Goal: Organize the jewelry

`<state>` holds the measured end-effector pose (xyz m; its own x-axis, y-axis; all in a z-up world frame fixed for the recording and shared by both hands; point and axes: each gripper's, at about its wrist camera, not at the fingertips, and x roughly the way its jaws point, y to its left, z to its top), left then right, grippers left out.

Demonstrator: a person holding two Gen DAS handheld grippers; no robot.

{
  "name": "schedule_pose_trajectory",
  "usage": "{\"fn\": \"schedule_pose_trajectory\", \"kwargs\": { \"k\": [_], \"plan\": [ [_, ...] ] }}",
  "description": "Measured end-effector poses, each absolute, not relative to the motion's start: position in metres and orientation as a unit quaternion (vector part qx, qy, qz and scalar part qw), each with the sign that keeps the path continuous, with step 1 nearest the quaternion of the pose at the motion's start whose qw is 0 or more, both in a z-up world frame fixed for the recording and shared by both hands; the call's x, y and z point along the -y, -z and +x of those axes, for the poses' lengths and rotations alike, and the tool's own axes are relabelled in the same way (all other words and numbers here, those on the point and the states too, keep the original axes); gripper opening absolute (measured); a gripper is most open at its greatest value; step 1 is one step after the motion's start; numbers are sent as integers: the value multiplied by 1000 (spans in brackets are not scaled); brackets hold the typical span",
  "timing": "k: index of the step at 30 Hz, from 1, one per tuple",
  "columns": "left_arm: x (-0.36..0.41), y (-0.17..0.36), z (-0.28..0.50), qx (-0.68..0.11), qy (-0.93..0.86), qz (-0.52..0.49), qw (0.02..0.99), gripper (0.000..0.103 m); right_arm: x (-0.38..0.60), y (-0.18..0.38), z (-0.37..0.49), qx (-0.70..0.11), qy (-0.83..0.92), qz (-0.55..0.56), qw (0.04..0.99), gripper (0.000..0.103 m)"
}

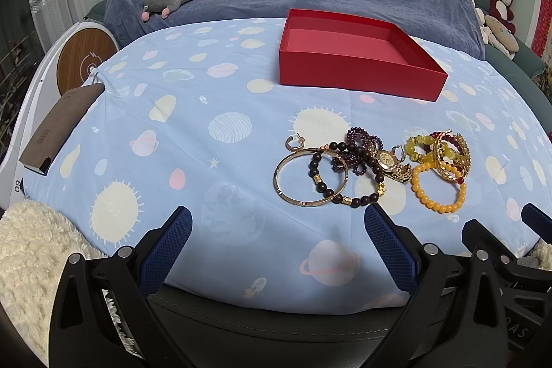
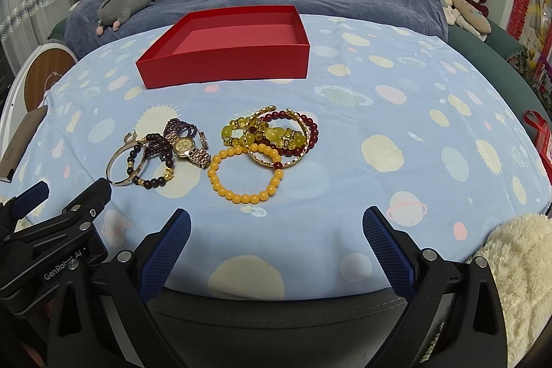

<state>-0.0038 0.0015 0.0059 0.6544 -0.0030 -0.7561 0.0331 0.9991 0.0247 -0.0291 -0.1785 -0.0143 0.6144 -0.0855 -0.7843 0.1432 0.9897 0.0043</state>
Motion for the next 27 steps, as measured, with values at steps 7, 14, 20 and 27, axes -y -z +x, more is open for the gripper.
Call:
{"fn": "schedule_pose_trajectory", "kwargs": {
  "k": [7, 14, 20, 27],
  "plan": [
    [-2, -6, -4, -415, 10, 18, 910, 96, 179, 14, -29, -434, 64, 34, 898, 96],
    [-2, -6, -3, -415, 10, 17, 910, 96, 179, 14, -29, -434, 64, 33, 898, 96],
    [-2, -6, -4, -415, 10, 17, 910, 96, 179, 14, -29, -434, 64, 33, 898, 96],
    [-3, -7, -4, -415, 11, 14, 910, 96, 179, 14, -28, -434, 64, 34, 898, 96]
  ]
}}
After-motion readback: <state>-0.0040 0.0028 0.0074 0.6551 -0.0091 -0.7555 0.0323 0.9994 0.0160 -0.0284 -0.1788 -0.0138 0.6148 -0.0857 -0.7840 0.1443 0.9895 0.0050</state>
